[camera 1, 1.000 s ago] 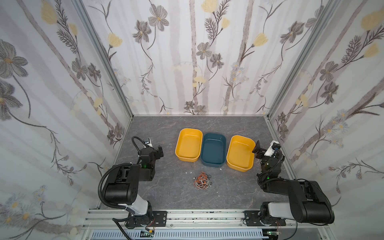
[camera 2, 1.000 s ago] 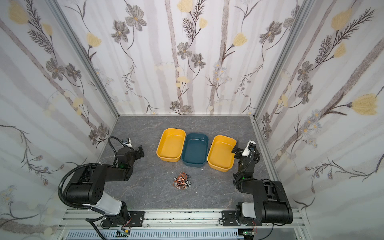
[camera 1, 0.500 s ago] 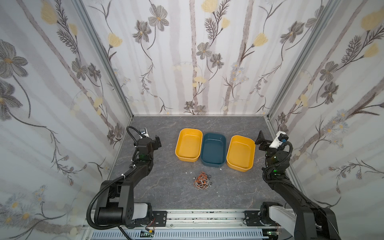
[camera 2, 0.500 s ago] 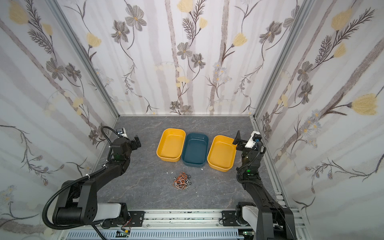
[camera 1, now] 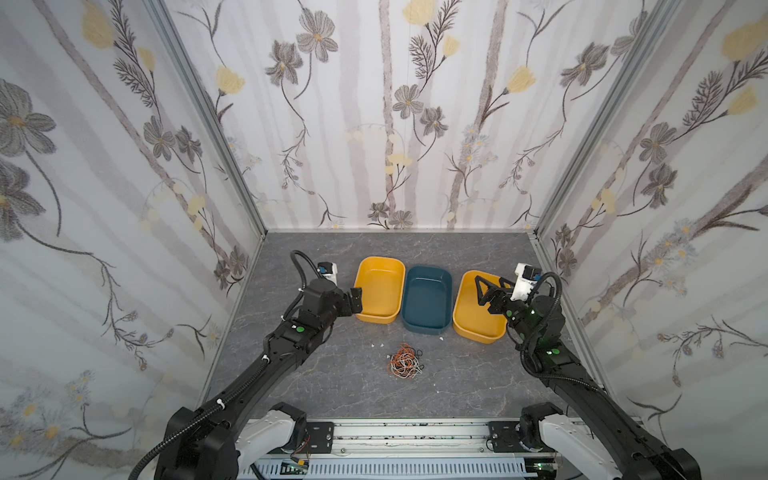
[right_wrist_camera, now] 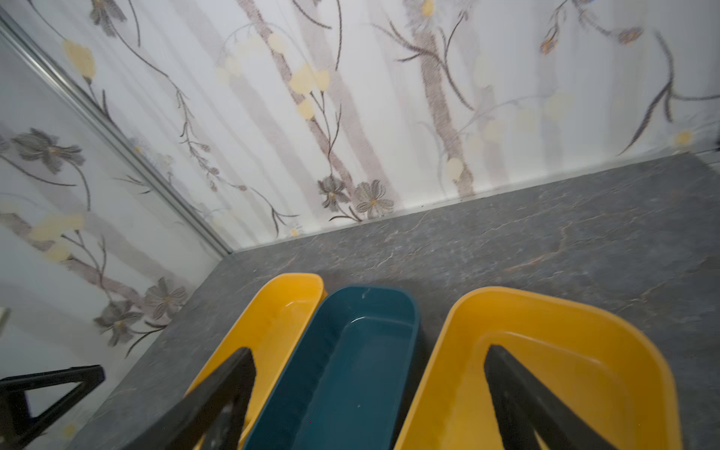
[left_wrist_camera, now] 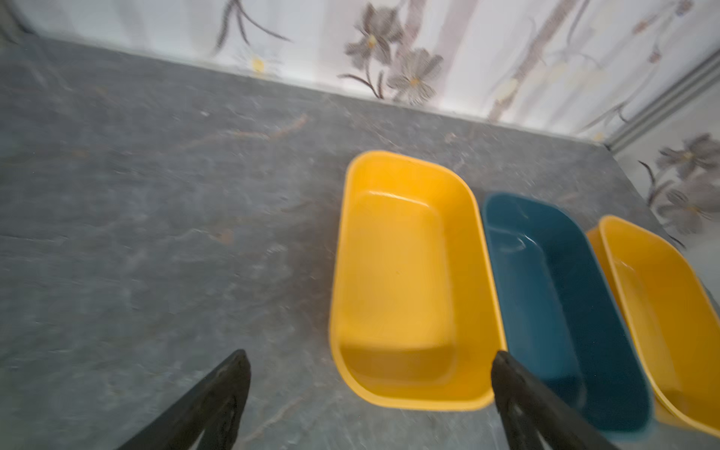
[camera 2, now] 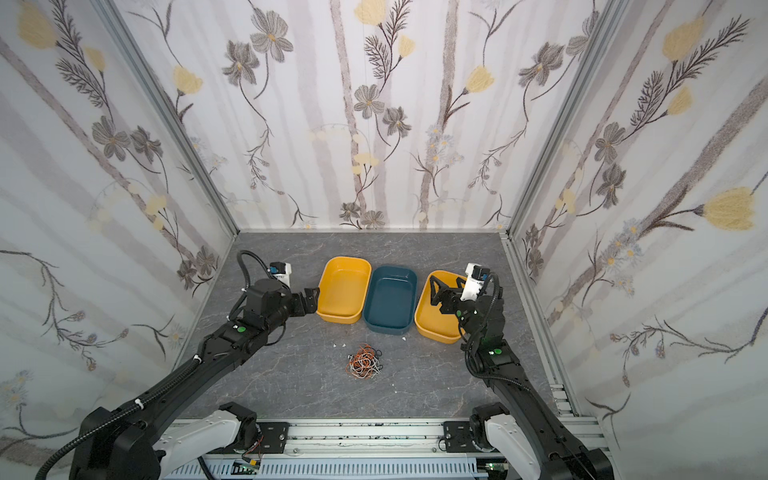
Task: Untangle the cables
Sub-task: 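Move both grippers forward and down toward the tangled cable pile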
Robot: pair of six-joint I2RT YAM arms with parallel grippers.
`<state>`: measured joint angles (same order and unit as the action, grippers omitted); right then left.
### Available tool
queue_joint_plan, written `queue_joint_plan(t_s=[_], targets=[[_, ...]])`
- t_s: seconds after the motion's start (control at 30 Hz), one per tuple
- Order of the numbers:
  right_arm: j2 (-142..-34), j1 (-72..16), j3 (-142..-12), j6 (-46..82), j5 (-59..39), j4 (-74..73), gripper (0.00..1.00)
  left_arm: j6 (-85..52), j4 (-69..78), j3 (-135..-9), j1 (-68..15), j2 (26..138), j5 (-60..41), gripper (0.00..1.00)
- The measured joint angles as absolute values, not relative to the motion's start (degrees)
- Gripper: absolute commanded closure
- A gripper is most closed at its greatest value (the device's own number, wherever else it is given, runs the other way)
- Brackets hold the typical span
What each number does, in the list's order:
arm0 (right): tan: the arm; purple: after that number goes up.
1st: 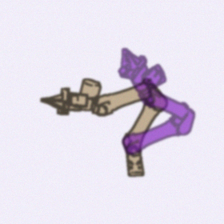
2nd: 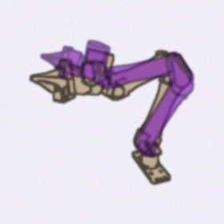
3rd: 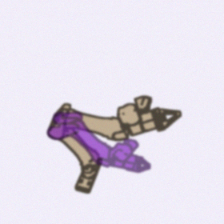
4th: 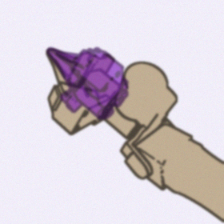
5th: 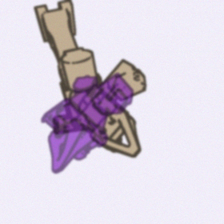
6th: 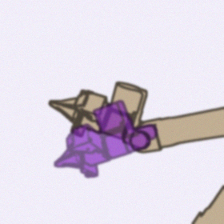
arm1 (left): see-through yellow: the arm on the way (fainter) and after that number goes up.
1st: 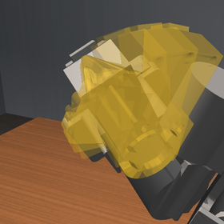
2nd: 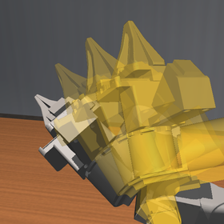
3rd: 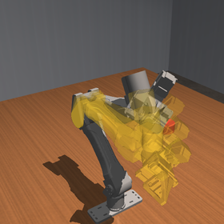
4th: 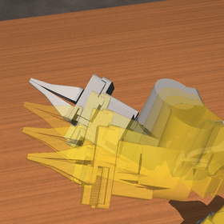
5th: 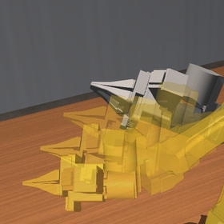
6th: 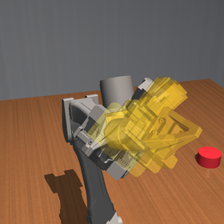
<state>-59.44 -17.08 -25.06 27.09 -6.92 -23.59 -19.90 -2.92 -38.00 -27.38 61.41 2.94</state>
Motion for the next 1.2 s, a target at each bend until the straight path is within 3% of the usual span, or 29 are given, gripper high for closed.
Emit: queue_joint_plan(t_s=[0.43, 0.93, 1.07, 1.2], targets=[[-64.2, -37.7, -18.3, 38.2, -6.4, -21.9, 0.27, -32.6, 0.3, -25.1, -50.3, 57.9, 6.9, 0.04], [-84.6, -49.3, -23.2, 40.5, -7.3, -24.3, 0.45, -37.7, 12.3, -17.3, -54.0, 62.3, 4.3, 0.02], [-87.4, -51.0, -24.2, 40.9, -7.2, -24.4, 0.58, -38.2, 15.8, -17.3, -54.3, 65.4, 3.2, 0.02], [-88.2, -51.5, -24.2, 41.4, -7.1, -24.6, 0.65, -38.6, 19.2, -17.4, -54.7, 68.8, 2.6, 0.02]])
